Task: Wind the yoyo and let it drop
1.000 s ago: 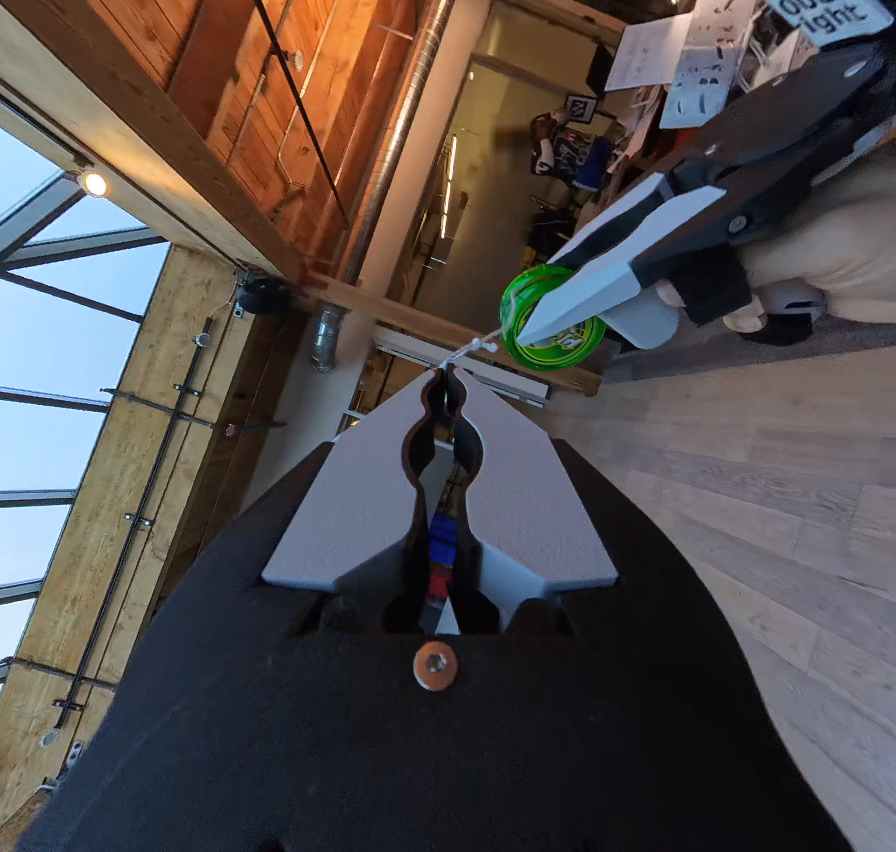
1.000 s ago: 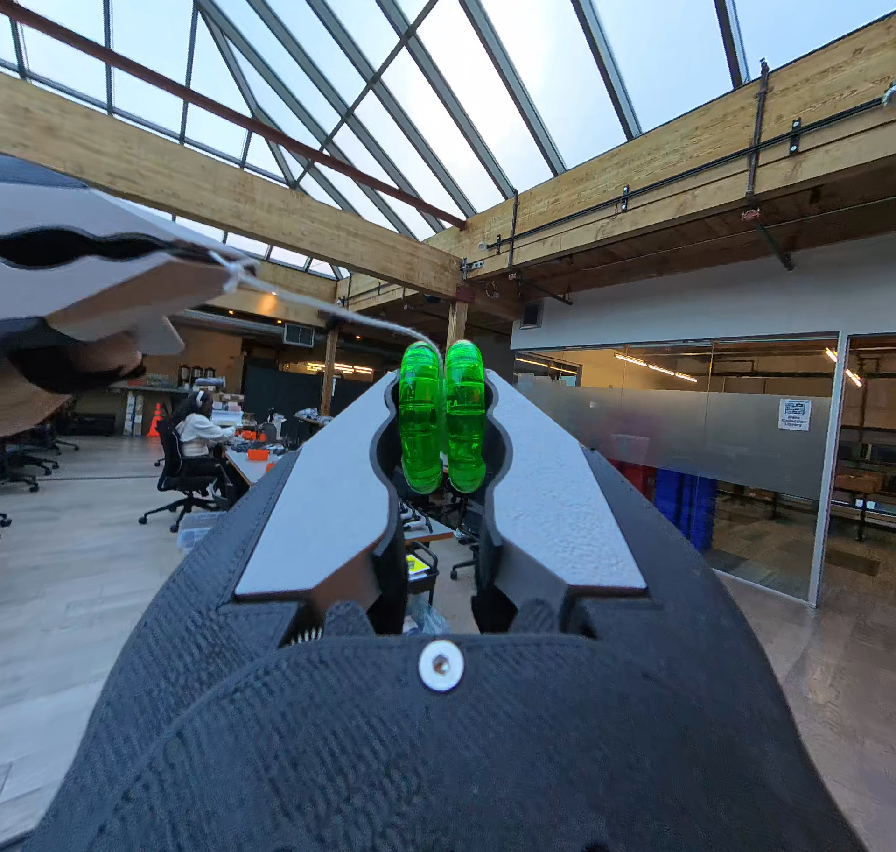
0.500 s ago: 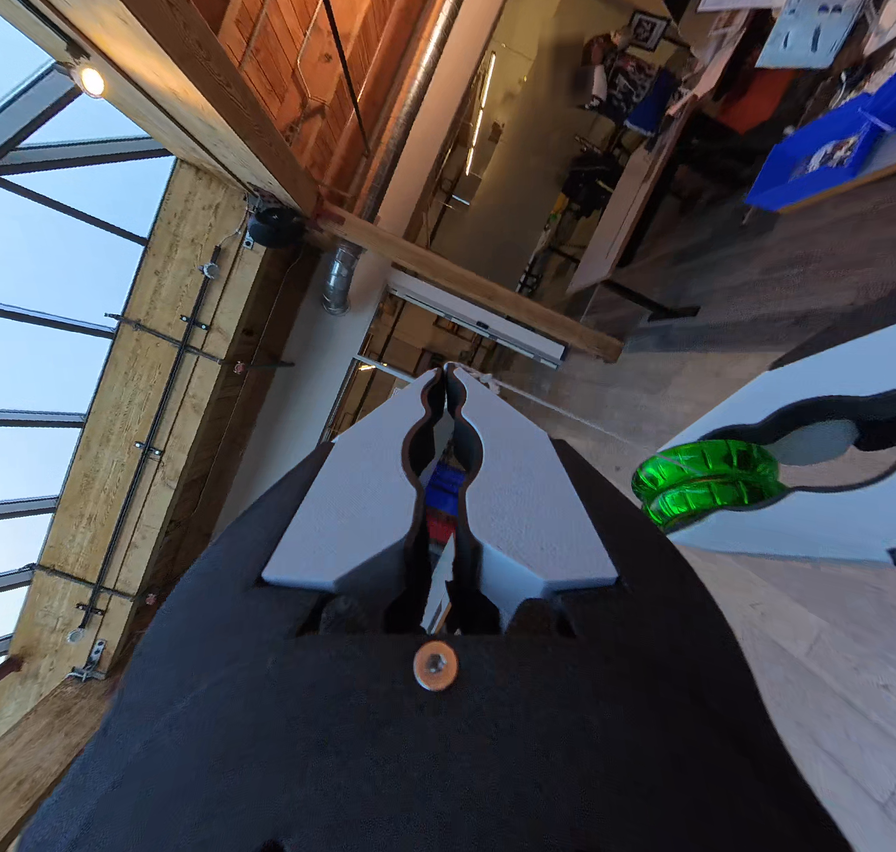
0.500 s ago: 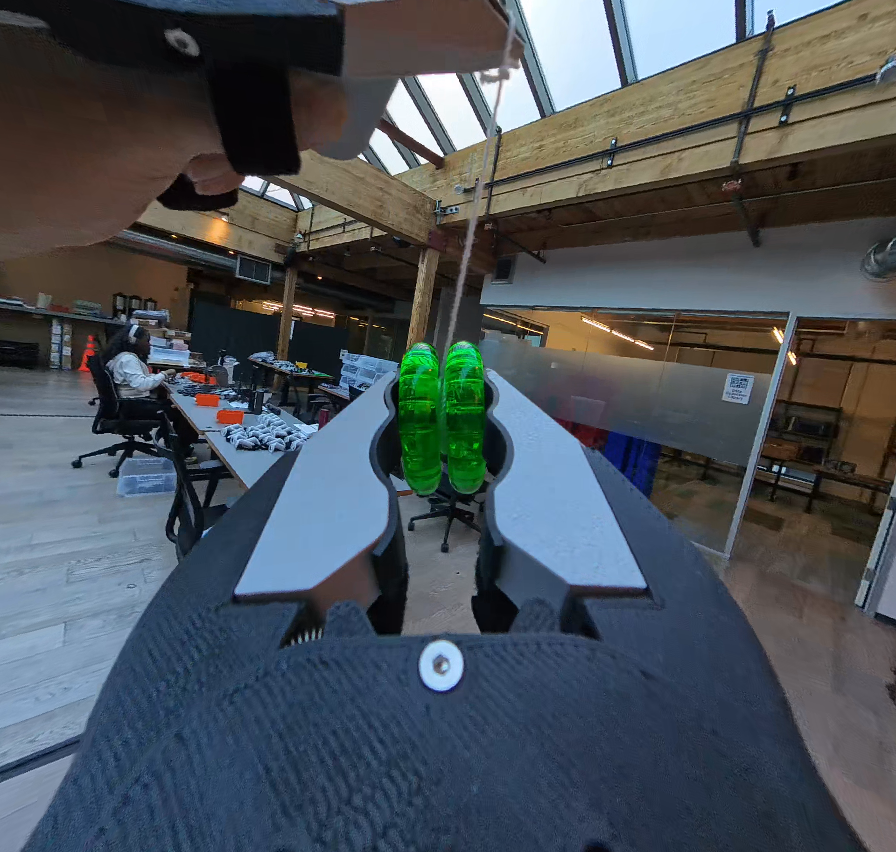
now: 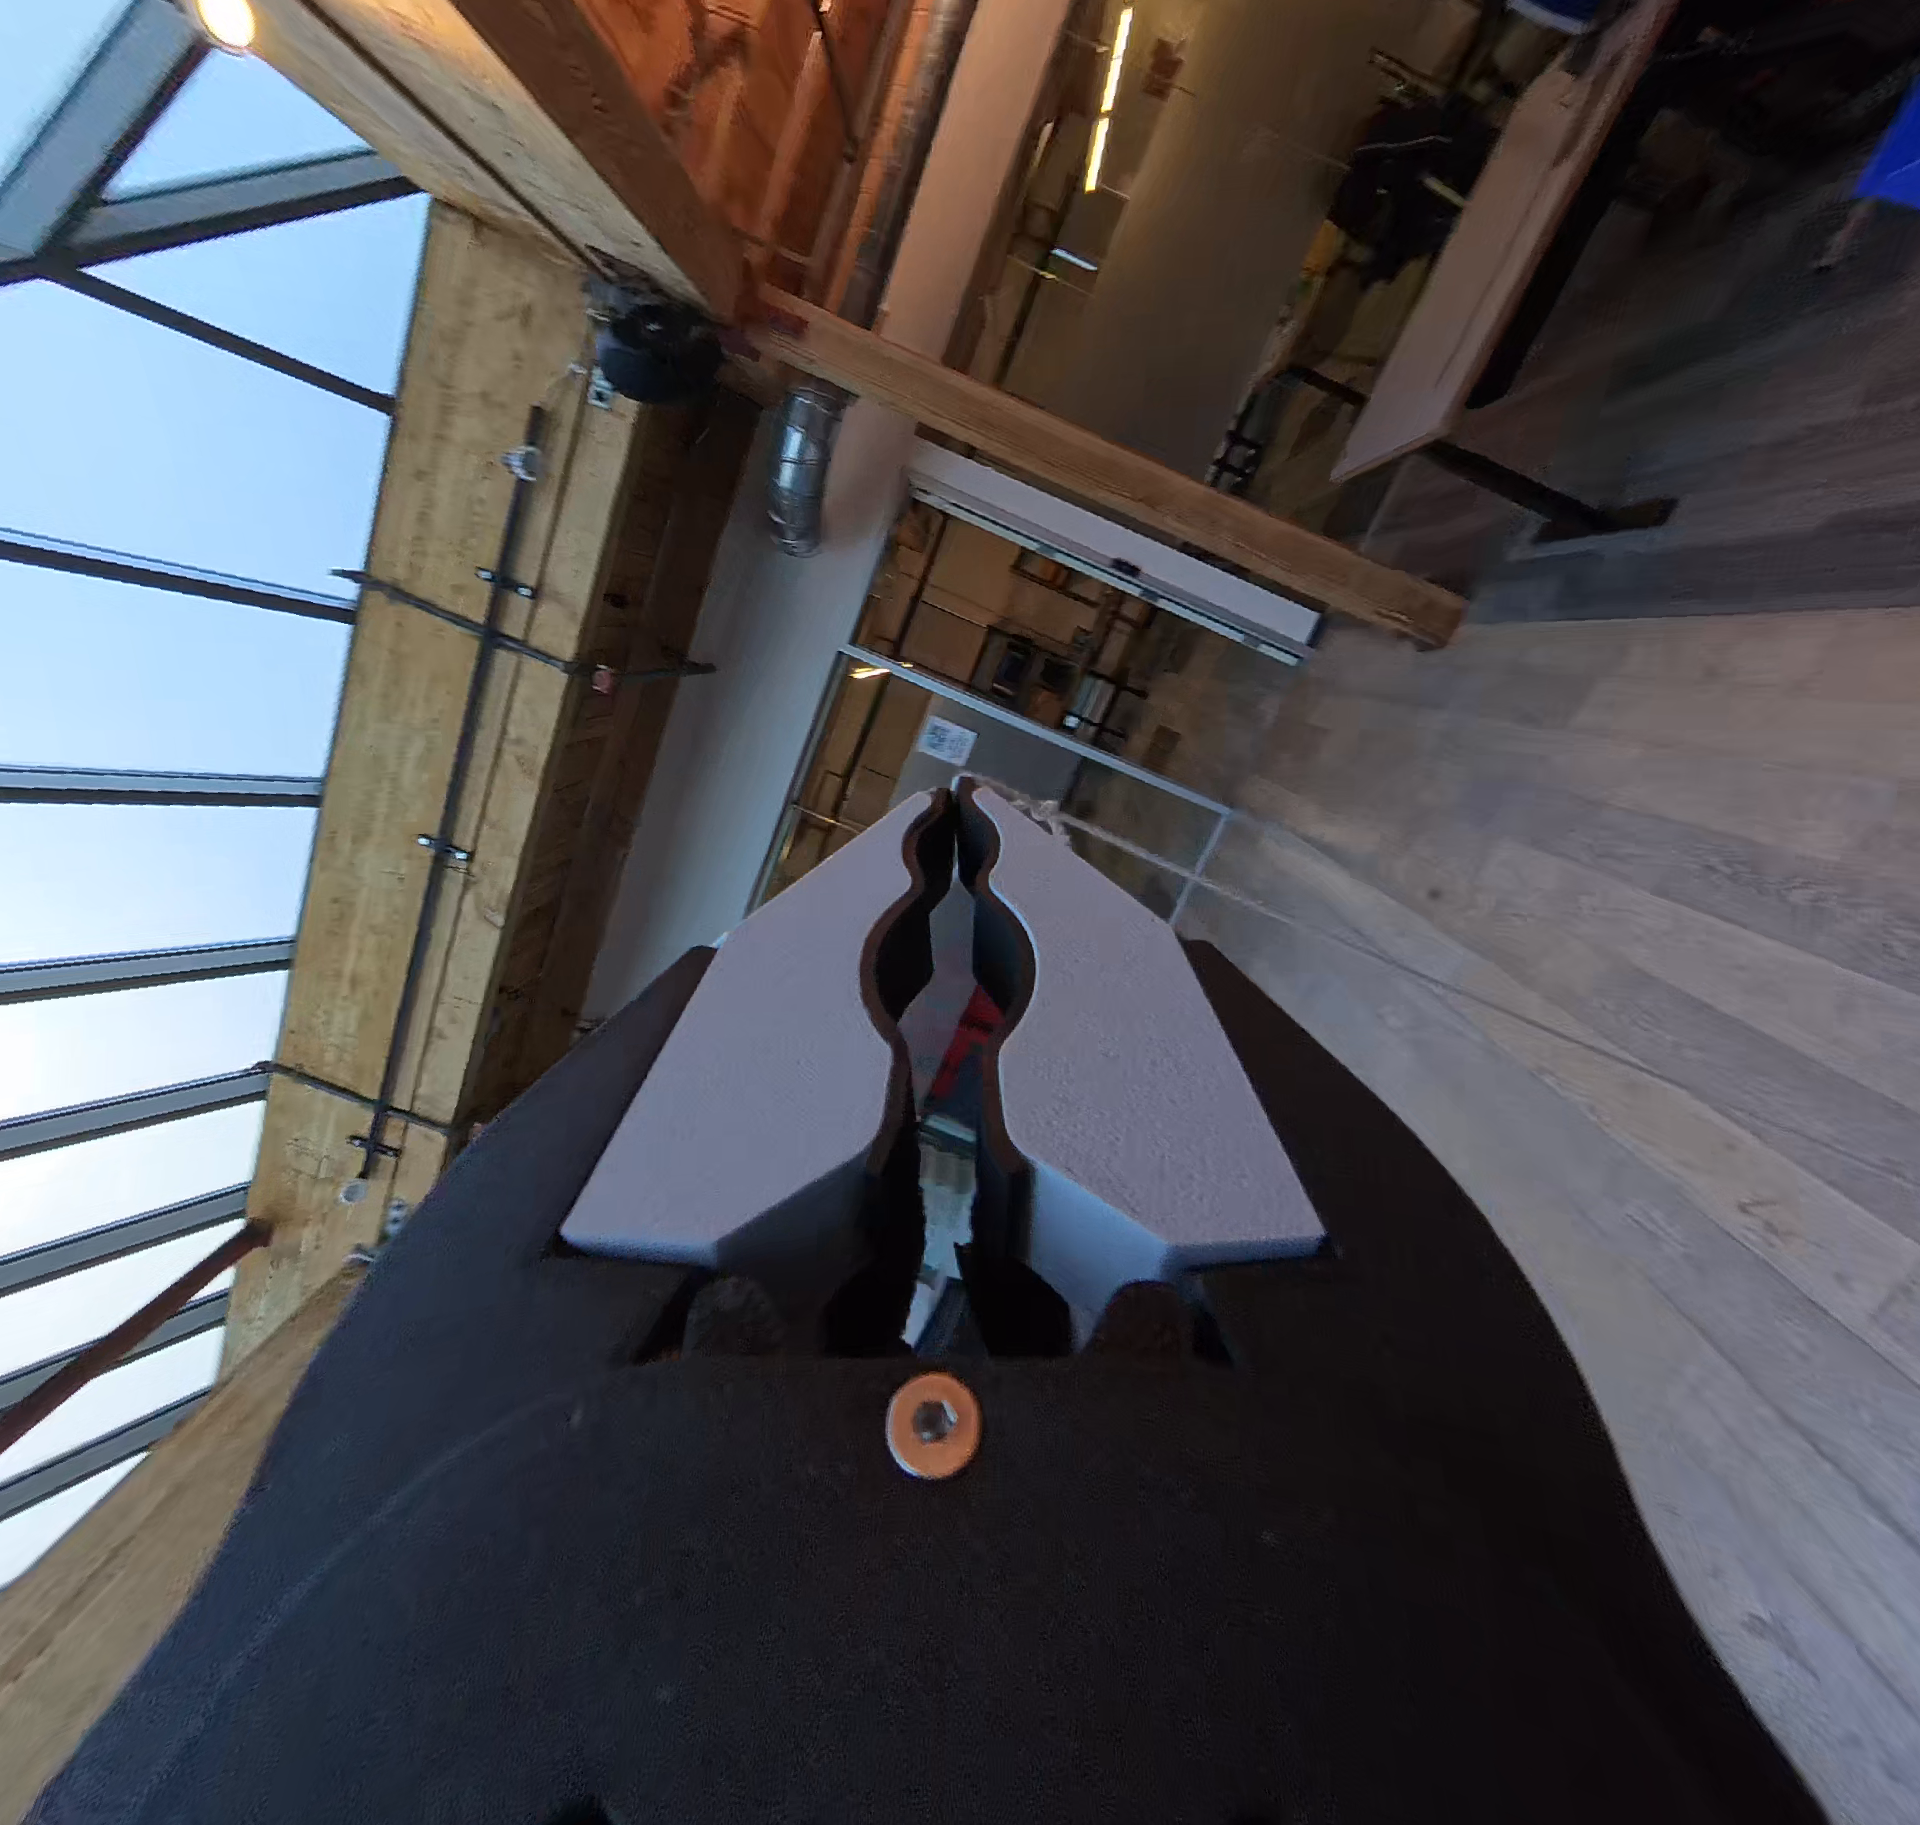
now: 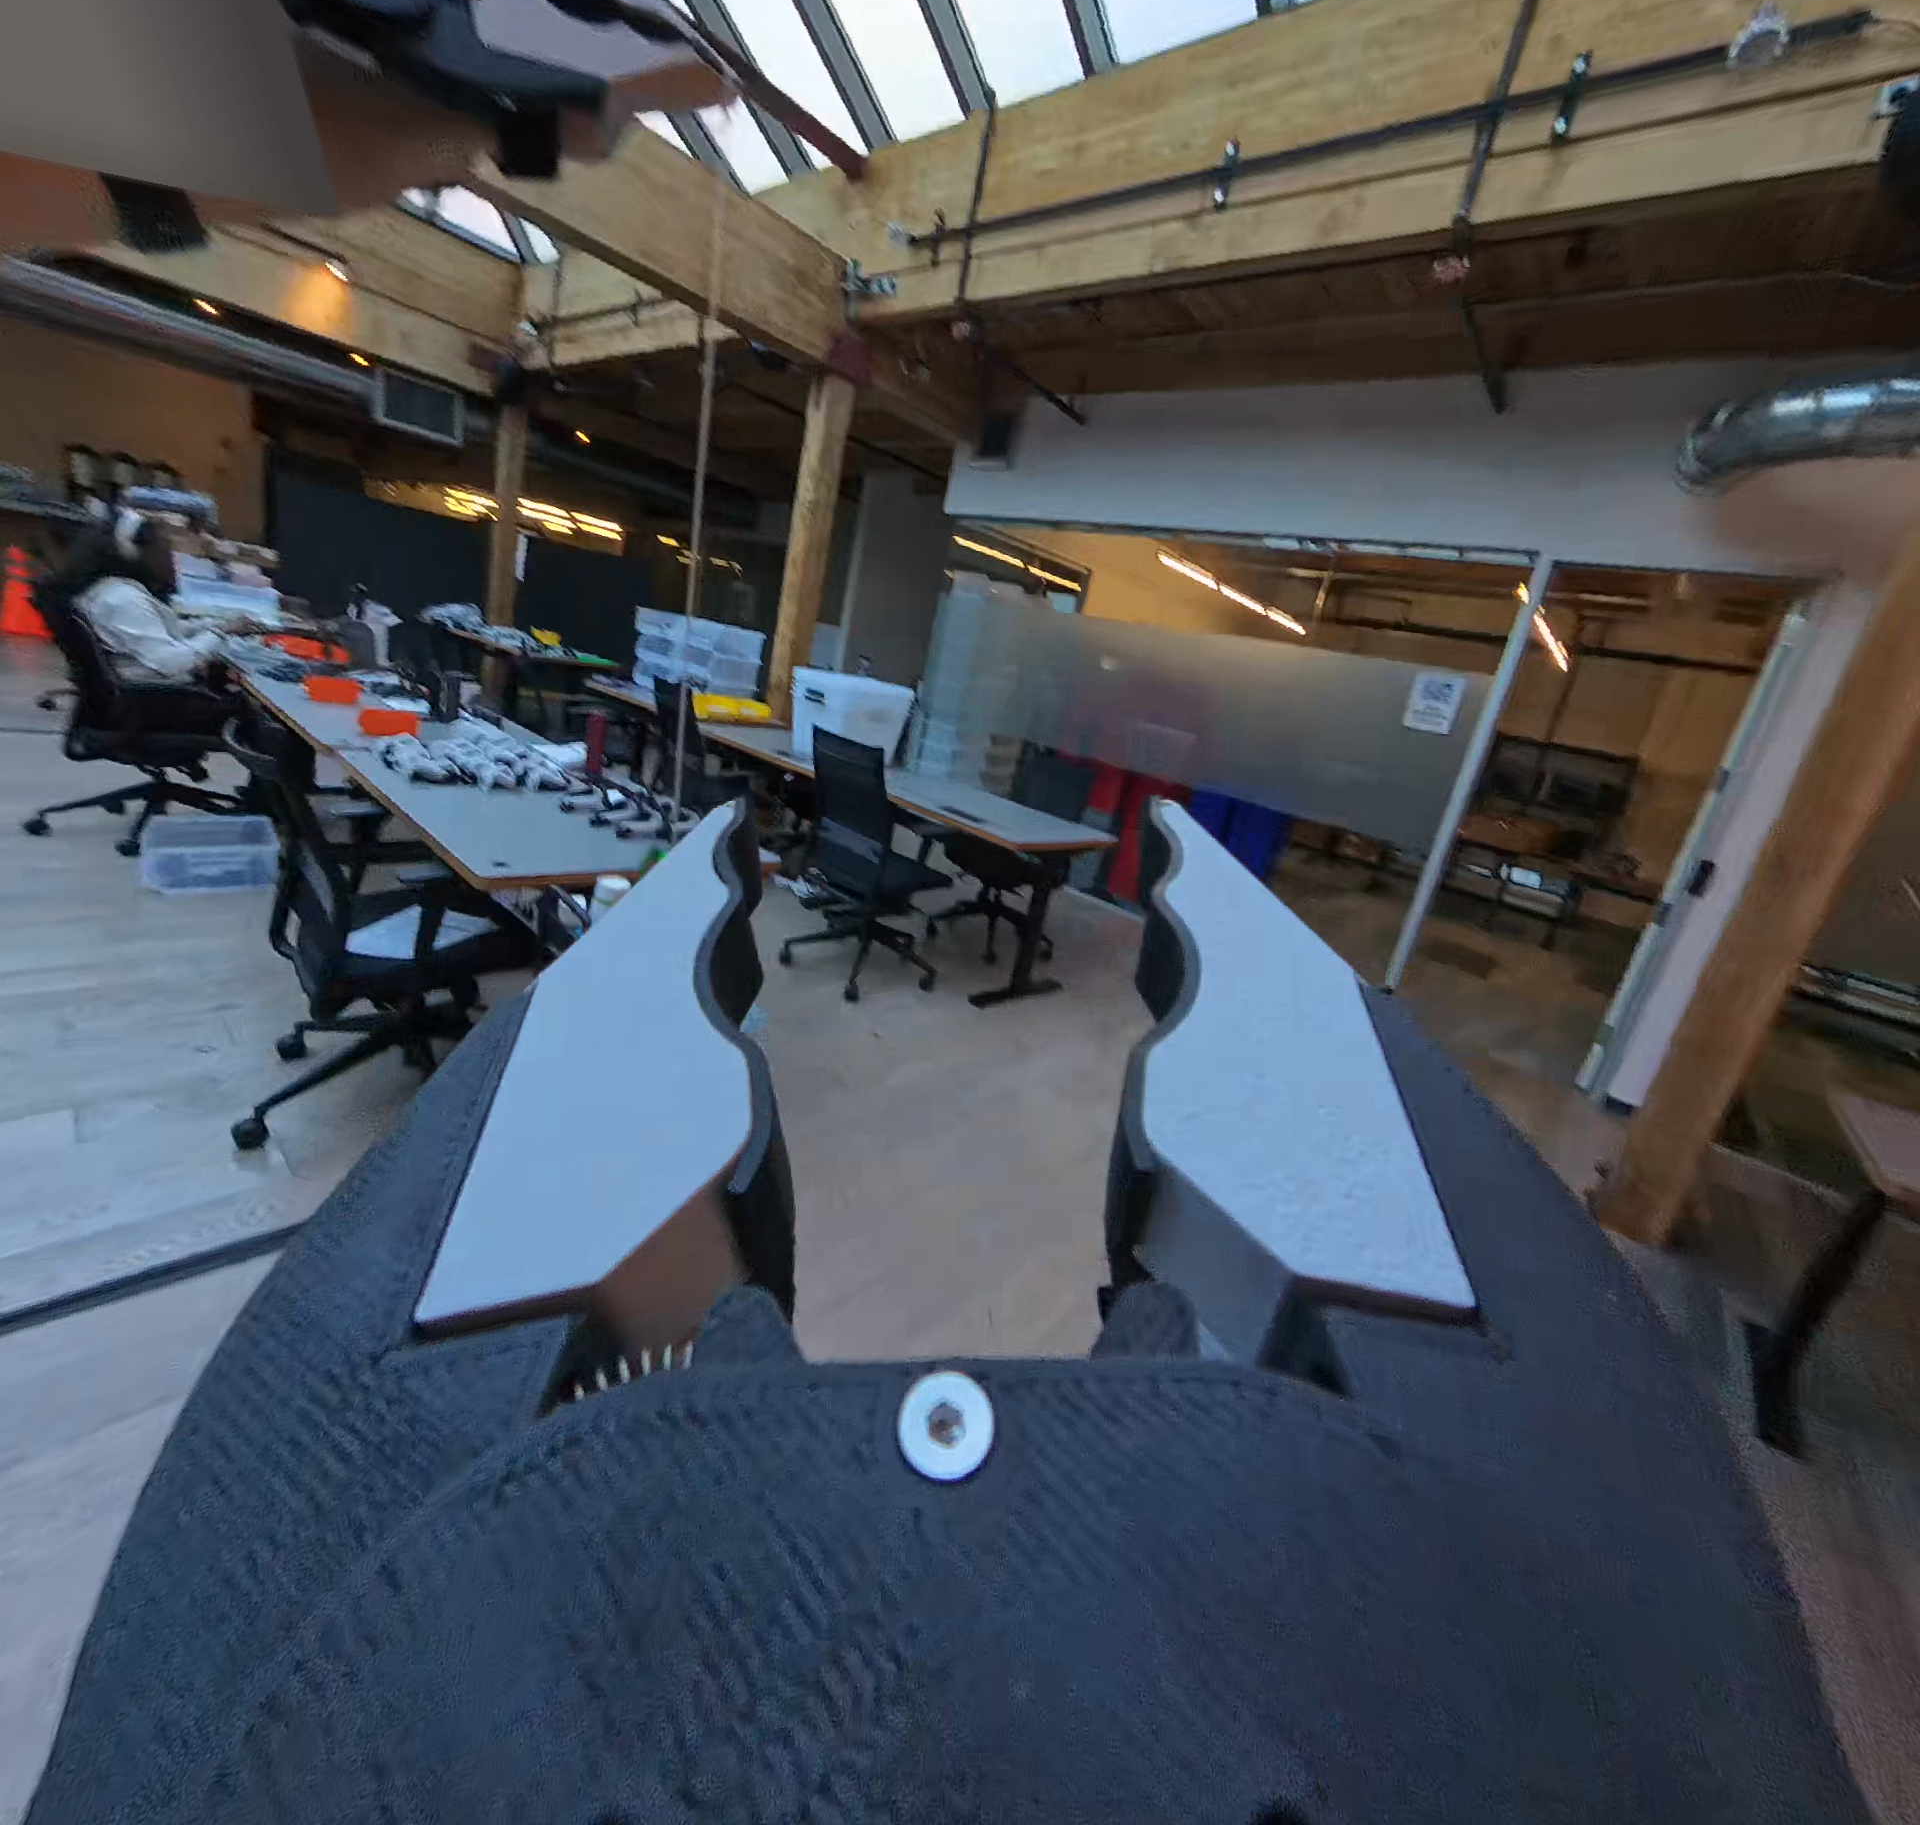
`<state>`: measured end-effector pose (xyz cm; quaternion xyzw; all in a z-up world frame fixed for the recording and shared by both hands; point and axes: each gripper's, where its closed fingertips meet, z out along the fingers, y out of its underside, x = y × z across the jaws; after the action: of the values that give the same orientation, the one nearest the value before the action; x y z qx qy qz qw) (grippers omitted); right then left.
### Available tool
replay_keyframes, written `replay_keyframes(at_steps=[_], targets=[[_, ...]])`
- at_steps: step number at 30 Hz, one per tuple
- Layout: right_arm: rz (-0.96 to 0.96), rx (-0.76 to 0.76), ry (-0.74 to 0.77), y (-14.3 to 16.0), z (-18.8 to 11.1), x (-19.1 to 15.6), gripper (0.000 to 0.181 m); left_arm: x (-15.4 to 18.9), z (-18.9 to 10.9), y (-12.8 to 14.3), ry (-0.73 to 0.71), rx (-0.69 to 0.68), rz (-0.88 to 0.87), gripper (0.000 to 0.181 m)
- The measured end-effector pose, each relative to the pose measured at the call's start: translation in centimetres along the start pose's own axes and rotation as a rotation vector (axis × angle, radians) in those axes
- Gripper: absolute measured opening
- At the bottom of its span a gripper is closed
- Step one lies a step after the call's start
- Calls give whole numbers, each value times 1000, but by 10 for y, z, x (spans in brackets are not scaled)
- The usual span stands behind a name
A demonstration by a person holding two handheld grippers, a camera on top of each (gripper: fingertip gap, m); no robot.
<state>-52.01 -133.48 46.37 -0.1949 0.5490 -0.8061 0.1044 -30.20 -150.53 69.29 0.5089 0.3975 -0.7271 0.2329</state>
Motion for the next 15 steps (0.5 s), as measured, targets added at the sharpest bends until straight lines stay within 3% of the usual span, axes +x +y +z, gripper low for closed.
replay_keyframes(at_steps=[4, 7, 15], targets=[[29, -196, 86, 64, -58, 33, 71, -13, -4, -4, -24, 19, -50, 0], [65, -282, 134, 93, -85, 44, 70, -18, -9, -6, -29, 25, -37, 0], [69, -311, 58, 98, -68, 31, 70, -10, -15, 19, -33, -33, -53, 0]])
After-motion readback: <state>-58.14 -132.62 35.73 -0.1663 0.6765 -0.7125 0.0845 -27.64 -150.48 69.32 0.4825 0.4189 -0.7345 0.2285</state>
